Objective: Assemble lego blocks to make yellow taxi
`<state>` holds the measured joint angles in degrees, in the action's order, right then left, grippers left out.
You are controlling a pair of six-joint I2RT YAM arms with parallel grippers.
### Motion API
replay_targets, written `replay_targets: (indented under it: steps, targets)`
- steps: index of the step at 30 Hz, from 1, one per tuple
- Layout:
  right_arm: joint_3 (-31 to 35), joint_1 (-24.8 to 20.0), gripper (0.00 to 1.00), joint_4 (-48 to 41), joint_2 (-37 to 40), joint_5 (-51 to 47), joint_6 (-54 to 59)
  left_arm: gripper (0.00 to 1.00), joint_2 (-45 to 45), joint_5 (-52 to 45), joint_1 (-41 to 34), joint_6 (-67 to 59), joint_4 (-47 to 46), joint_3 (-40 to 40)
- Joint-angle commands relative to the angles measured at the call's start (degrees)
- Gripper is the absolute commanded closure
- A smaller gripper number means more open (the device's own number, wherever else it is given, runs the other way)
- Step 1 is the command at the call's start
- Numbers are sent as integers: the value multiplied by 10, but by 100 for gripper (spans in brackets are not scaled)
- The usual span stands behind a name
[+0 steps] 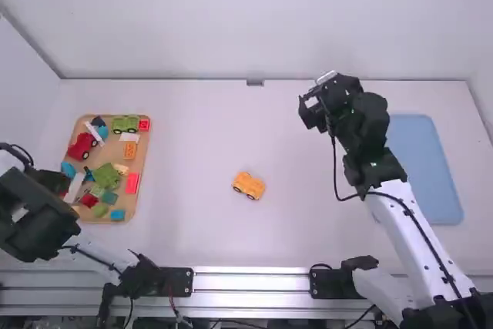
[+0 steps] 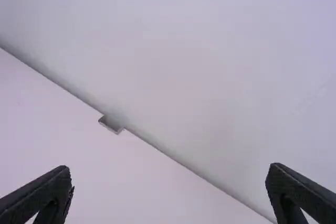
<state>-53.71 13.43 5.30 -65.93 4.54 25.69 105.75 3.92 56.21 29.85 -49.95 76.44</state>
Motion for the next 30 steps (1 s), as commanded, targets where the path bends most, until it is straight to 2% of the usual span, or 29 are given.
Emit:
replay_targets:
  steps: [1, 10, 18, 30]
  targets:
    - [-17, -3, 2, -2, -4, 1, -2, 43, 4, 15, 0, 14, 9, -16]
    - [-17, -3, 2, -2, -4, 1, -2, 42, 4, 15, 1, 19, 90, -84]
    - [-17, -3, 2, -2, -4, 1, -1, 42, 4, 17, 5, 17, 111, -98]
    - [-17, -3, 2, -2, -4, 1, -2, 47, 4, 17, 5, 17, 153, -128]
